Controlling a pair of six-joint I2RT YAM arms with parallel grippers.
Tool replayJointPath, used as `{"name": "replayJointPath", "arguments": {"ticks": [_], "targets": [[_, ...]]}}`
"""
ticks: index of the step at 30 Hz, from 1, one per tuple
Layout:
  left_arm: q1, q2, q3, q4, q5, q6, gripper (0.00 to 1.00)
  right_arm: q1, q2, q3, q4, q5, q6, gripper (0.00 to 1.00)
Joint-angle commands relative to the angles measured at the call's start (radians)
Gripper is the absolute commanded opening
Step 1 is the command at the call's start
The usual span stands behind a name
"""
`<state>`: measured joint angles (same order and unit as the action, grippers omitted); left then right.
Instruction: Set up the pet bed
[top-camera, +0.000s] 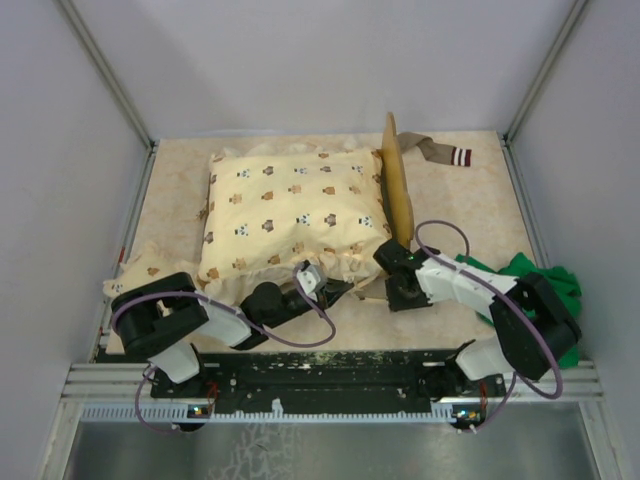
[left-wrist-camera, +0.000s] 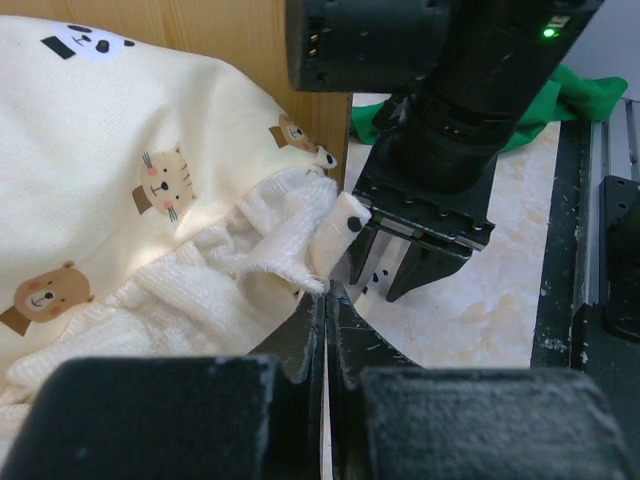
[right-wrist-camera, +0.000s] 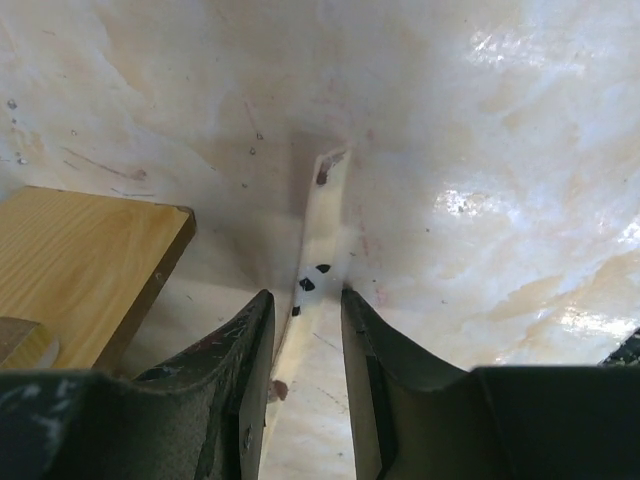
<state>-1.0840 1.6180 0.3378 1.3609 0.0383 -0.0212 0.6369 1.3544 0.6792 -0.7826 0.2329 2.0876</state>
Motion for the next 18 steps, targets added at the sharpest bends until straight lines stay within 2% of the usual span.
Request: {"name": "replayJointPath", "arguments": {"ticks": [1, 4, 10, 12, 14, 18], "targets": [[-0.002, 0.0, -0.008, 0.081, 0.019, -0.014, 0.0, -0.011, 0.129, 0.075, -0.126, -0.048, 0.239, 0.33], [-0.002, -0.008, 0.004, 0.059, 0.029, -0.005, 0.0, -0.014, 0.188, 0.093, -0.145, -0.088, 0.215, 0.31], [-0.002, -0.034, -0.001, 0.026, 0.028, 0.012, 0.0, -0.017, 0.184, 0.053, -0.128, -0.041, 0.203, 0.0], [-0.002, -0.035, -0.004, 0.025, 0.029, 0.011, 0.0, -0.017, 0.155, 0.045, -0.108, 0.026, 0.161, 0.0], [-0.001, -0.034, -0.016, 0.036, 0.026, 0.006, 0.0, -0.017, 0.131, 0.057, -0.099, 0.124, 0.075, 0.0], [-0.001, -0.026, -0.051, 0.076, 0.038, -0.003, 0.0, -0.013, 0.09, 0.056, 0.071, 0.318, -0.299, 0.0]]}}
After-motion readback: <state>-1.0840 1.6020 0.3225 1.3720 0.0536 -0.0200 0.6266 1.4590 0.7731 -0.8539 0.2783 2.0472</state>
